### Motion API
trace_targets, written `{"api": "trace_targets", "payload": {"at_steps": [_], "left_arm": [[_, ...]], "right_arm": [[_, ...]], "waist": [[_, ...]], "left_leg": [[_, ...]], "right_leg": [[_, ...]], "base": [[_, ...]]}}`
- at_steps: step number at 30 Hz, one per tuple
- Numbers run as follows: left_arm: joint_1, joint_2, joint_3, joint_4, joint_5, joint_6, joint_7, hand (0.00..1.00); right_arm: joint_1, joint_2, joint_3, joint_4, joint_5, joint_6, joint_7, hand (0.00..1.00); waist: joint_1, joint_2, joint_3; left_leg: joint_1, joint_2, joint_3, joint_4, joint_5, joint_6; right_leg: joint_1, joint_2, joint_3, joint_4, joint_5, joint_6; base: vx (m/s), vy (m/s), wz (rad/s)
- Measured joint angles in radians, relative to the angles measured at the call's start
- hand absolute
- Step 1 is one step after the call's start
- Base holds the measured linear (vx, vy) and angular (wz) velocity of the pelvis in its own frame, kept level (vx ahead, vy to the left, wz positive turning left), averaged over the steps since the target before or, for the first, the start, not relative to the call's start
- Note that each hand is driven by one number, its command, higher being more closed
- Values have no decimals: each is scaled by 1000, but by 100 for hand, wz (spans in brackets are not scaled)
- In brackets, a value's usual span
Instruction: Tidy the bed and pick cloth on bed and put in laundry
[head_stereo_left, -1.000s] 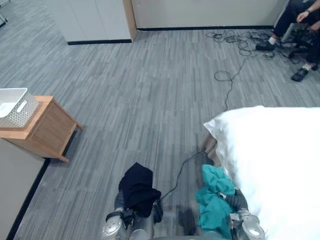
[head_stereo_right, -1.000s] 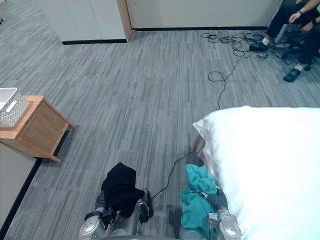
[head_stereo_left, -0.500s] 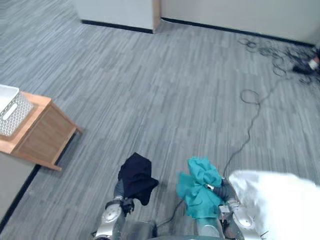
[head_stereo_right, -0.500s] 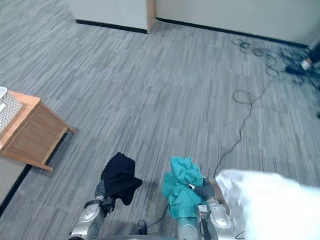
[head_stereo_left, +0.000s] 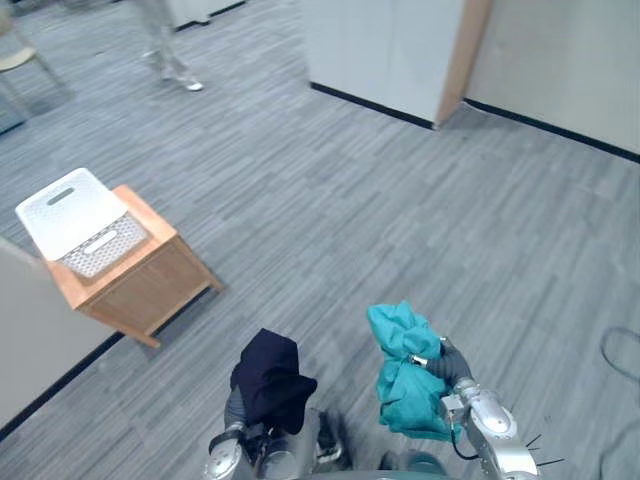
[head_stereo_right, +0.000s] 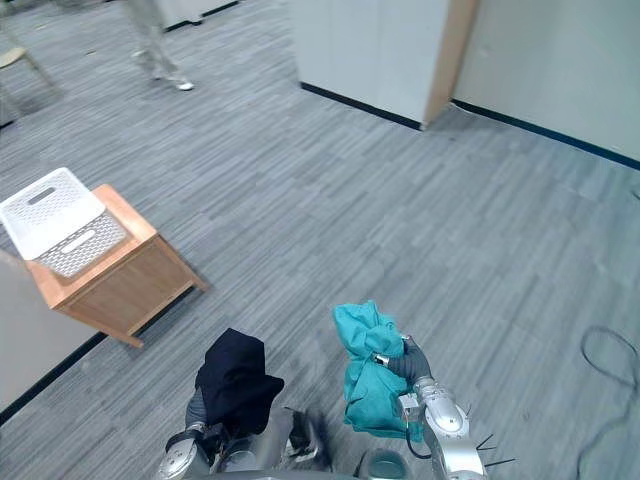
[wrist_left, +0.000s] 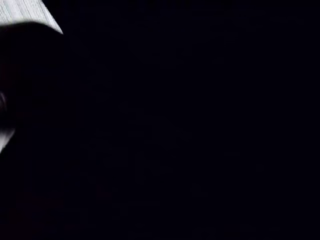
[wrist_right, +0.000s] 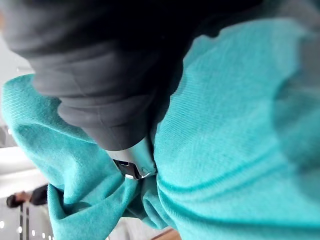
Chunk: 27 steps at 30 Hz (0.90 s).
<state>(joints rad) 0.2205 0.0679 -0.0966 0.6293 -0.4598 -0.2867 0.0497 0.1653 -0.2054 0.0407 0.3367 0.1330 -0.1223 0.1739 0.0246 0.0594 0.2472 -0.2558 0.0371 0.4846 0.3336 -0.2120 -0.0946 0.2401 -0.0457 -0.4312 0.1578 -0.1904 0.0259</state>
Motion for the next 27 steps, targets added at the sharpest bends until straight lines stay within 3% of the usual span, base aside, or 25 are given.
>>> {"api": "trace_targets", "payload": {"at_steps": [3,4,5,6,7,8,10,11,12,13,14,15,16,17,18,19,20,21,22,24,25,27], "left_arm": [[4,-20,0,-14,0,39,30,100],[6,-3,0,-26,0,60,46,100],[5,-2,5,-23,2,63,47,100],[17,-18,19,-19,19,68,46,100],[-5,-13,23,-11,45,71,47,100],[-31,-6,22,-1,86,74,65,100],[-44,5,19,0,124,74,74,100],[-48,18,12,-1,151,72,78,100],[-56,28,9,-1,163,70,78,100],[-64,37,7,-1,170,68,77,100],[-80,72,7,1,180,64,76,100],[-84,77,8,4,182,64,75,100],[-90,98,13,10,184,64,73,100],[-76,115,27,9,184,63,71,100],[-65,121,30,7,183,61,69,100],[-33,134,31,5,183,55,64,100],[-1,124,36,9,174,62,63,100],[9,113,44,10,165,65,61,100],[33,67,46,13,146,66,52,100],[51,17,46,19,140,67,38,100],[40,14,45,19,140,68,37,100],[33,16,46,17,139,59,38,100]], "right_arm": [[5,-26,0,11,6,14,0,100],[-8,3,-3,74,15,15,0,100],[-13,5,-3,93,19,16,-1,100],[-25,-11,-2,119,33,16,-1,100],[-32,-3,-13,158,45,21,-13,100],[-40,7,-15,188,45,33,-29,100],[-28,30,-10,191,52,36,-50,100],[-8,49,-9,187,61,23,-72,100],[-1,54,-10,181,66,14,-84,100],[9,56,-10,171,70,12,-90,100],[20,63,-11,144,77,7,-95,100],[18,65,-10,144,82,1,-97,100],[12,70,-11,143,90,-2,-105,100],[17,75,-11,143,91,-1,-107,100],[19,75,-11,143,92,0,-106,100],[22,71,-10,142,92,3,-105,100],[17,47,-10,138,92,14,-106,100],[13,36,-10,139,92,17,-107,100],[-9,-3,-10,144,92,26,-103,100],[-35,-29,-12,144,89,39,-90,100],[-45,-19,-24,150,82,41,-73,100],[-40,0,-34,150,51,31,-48,100]], "waist": [[34,3,-31],[56,-66,-70],[53,-77,-80],[49,-56,-91],[33,-79,-84],[20,-89,-68],[10,-73,-57],[-15,-40,-50],[-25,-31,-54],[-29,-33,-55],[-25,-49,-60],[-24,-58,-62],[-14,-77,-56],[-10,-83,-54],[-12,-82,-56],[-18,-84,-83],[-22,-59,-120],[-22,-44,-125],[-22,22,-125],[-11,98,-117],[-11,86,-107],[-10,41,-83]], "left_leg": [[-46,17,51,-48,45,77],[-69,-14,77,-16,58,151],[-67,-20,66,-3,63,190],[-44,-29,31,-35,112,275],[-15,-60,-20,-47,120,318],[43,-84,-96,-63,95,295],[141,-77,-198,-73,59,259],[221,-45,-293,-76,28,219],[248,-32,-337,-78,14,197],[267,-25,-364,-82,4,180],[306,-21,-422,-85,-20,142],[317,-21,-435,-84,-30,125],[355,-22,-454,-81,-58,80],[416,-2,-460,-72,-111,43],[442,8,-468,-70,-140,37],[496,33,-502,-57,-226,29],[515,69,-514,-4,-273,3],[489,87,-509,83,-276,-2],[375,163,-504,384,-211,-3],[225,276,-492,679,-26,68],[145,290,-457,766,-48,84],[116,239,-392,693,-83,62]], "right_leg": [[52,19,-43,14,-121,40],[43,-37,-66,70,-181,131],[12,-57,-49,166,-189,123],[-99,-97,-39,445,-157,100],[-213,-171,-4,730,-2,51],[-302,-204,36,897,35,2],[-367,-167,83,880,-42,-2],[-406,-112,129,720,-83,19],[-434,-93,157,584,-83,39],[-452,-89,174,469,-68,54],[-503,-102,227,163,25,100],[-525,-110,250,94,55,116],[-578,-129,299,19,90,152],[-591,-133,326,2,109,136],[-589,-133,327,11,118,122],[-604,-128,325,98,113,94],[-648,-104,321,249,170,72],[-659,-98,315,308,172,70],[-646,-64,281,390,132,28],[-573,15,245,349,86,-14],[-500,28,235,311,69,-39],[-378,15,218,232,61,-54]], "base": [[522,-163,41],[458,-65,18],[625,-122,39],[508,-134,84],[771,-209,151],[764,-216,164],[702,-245,162],[619,-268,183],[620,-299,174],[634,-393,142],[640,-429,111],[755,-559,113],[601,-527,90],[619,-558,95],[655,-621,108],[702,-689,89],[695,-669,81],[652,-662,56],[479,-479,31],[633,-546,4],[679,-544,11],[525,-451,26]]}}
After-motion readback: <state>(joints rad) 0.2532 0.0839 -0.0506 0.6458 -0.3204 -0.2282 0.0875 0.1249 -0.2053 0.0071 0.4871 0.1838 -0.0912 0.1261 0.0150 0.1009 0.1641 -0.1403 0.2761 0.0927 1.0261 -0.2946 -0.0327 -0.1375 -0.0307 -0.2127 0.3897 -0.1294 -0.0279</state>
